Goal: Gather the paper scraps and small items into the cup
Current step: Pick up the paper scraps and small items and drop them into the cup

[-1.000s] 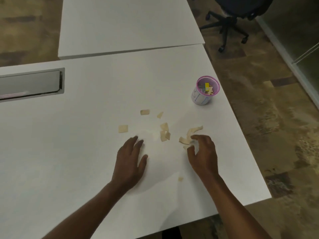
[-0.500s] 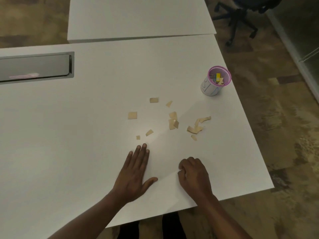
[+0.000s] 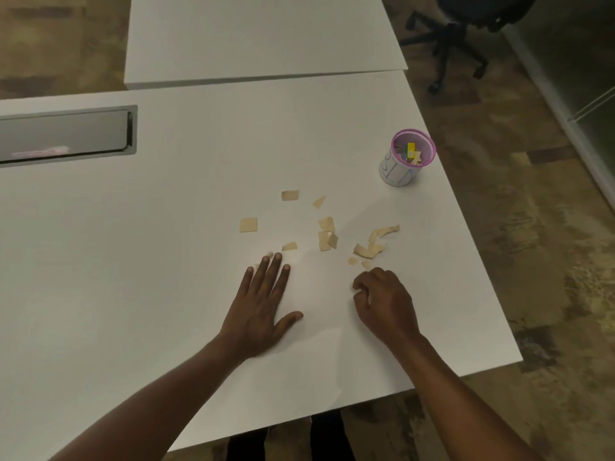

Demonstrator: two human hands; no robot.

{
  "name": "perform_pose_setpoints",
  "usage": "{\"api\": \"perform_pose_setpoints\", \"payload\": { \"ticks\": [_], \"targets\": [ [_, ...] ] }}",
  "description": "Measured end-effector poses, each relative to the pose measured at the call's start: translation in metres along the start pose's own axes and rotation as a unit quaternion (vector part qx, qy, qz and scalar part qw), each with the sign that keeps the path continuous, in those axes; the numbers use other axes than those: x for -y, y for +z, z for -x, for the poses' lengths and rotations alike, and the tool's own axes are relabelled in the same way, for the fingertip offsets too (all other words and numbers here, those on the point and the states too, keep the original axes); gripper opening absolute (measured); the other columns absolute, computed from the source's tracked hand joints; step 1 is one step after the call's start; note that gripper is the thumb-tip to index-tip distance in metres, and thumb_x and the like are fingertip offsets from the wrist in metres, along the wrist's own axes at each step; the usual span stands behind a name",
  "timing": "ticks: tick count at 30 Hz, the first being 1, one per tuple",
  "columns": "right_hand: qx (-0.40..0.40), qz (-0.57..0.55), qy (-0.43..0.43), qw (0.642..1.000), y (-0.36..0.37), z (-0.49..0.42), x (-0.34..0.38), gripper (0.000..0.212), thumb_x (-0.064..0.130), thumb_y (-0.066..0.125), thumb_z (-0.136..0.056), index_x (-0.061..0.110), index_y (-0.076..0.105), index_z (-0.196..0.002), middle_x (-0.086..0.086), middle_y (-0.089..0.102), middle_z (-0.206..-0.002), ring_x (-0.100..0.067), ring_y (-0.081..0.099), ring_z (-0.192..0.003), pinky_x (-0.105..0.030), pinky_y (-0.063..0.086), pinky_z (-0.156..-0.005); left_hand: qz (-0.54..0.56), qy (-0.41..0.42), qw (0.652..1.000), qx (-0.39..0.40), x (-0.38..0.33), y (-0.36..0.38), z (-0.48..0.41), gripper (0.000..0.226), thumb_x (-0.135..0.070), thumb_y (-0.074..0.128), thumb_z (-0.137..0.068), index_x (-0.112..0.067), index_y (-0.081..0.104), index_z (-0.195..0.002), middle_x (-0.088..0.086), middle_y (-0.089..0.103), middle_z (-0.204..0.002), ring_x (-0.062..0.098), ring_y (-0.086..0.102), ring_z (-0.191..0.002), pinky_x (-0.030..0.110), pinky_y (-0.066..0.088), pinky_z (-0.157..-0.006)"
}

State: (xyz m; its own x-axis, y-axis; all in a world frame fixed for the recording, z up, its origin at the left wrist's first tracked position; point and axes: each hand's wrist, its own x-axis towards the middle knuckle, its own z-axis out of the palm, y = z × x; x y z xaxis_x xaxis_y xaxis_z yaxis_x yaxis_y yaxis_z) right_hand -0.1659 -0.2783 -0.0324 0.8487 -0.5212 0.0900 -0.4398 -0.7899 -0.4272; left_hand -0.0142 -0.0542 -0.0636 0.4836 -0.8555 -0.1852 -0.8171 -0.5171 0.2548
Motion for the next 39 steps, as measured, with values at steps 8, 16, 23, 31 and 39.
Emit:
{"api": "perform_pose_setpoints", "payload": {
  "ticks": [8,16,23,31,39],
  "targets": [
    [-0.028,-0.004,-0.002,1.000,0.002,-0.039,-0.011,0.035,0.011,0.063,-0.073,0.009,0.068,-0.108,-0.007,0.061,-0.106,-0.030,0.056,-0.099,-0.041,0.051,-0.086,-0.007,-0.022,0.999,-0.040,0.019,-0.012,-0.053,0.087,-0.068,0.030,-0.097,-0.012,0.004,-0.159,0.007,-0.010,-0.166,0.025,-0.012,-0.153,0.052,0.010,-0.122],
    [0.064,0.016,0.189,0.980,0.020,-0.061,-0.039,0.086,0.041,0.048,-0.088,0.004,0.014,-0.157,-0.023,0.004,-0.164,-0.038,0.003,-0.152,-0.050,0.008,-0.124,0.081,-0.250,0.961,-0.082,0.045,-0.012,-0.082,0.099,-0.075,0.021,-0.091,-0.006,-0.005,-0.157,0.014,-0.014,-0.165,0.029,-0.012,-0.152,0.051,0.003,-0.123],
    [0.106,0.031,0.064,0.992,0.045,-0.080,-0.001,0.086,0.047,0.026,-0.085,-0.001,0.018,-0.156,-0.020,0.005,-0.165,-0.035,0.002,-0.153,-0.052,0.008,-0.124,0.049,-0.118,0.990,-0.065,0.017,-0.006,-0.113,0.087,-0.065,0.020,-0.097,-0.008,-0.005,-0.157,0.009,-0.013,-0.166,0.026,-0.011,-0.153,0.047,0.004,-0.124],
    [0.073,0.102,0.131,0.983,0.028,-0.035,0.008,0.083,0.052,0.024,-0.093,-0.001,0.013,-0.156,-0.019,0.001,-0.166,-0.034,0.000,-0.154,-0.053,0.006,-0.123,0.049,-0.150,0.984,-0.085,0.003,-0.004,-0.083,0.089,-0.064,0.026,-0.098,-0.007,-0.008,-0.157,0.011,-0.015,-0.165,0.027,-0.014,-0.152,0.046,0.002,-0.124],
    [0.123,0.109,0.081,0.983,0.050,-0.055,0.025,0.084,0.052,0.028,-0.093,-0.003,0.014,-0.155,-0.023,-0.001,-0.165,-0.037,-0.003,-0.153,-0.056,0.007,-0.122,0.045,-0.070,0.995,-0.060,0.005,-0.003,-0.105,0.077,-0.054,0.021,-0.100,-0.007,0.000,-0.158,0.010,-0.007,-0.166,0.027,-0.008,-0.153,0.050,0.009,-0.123]
  ]
}}
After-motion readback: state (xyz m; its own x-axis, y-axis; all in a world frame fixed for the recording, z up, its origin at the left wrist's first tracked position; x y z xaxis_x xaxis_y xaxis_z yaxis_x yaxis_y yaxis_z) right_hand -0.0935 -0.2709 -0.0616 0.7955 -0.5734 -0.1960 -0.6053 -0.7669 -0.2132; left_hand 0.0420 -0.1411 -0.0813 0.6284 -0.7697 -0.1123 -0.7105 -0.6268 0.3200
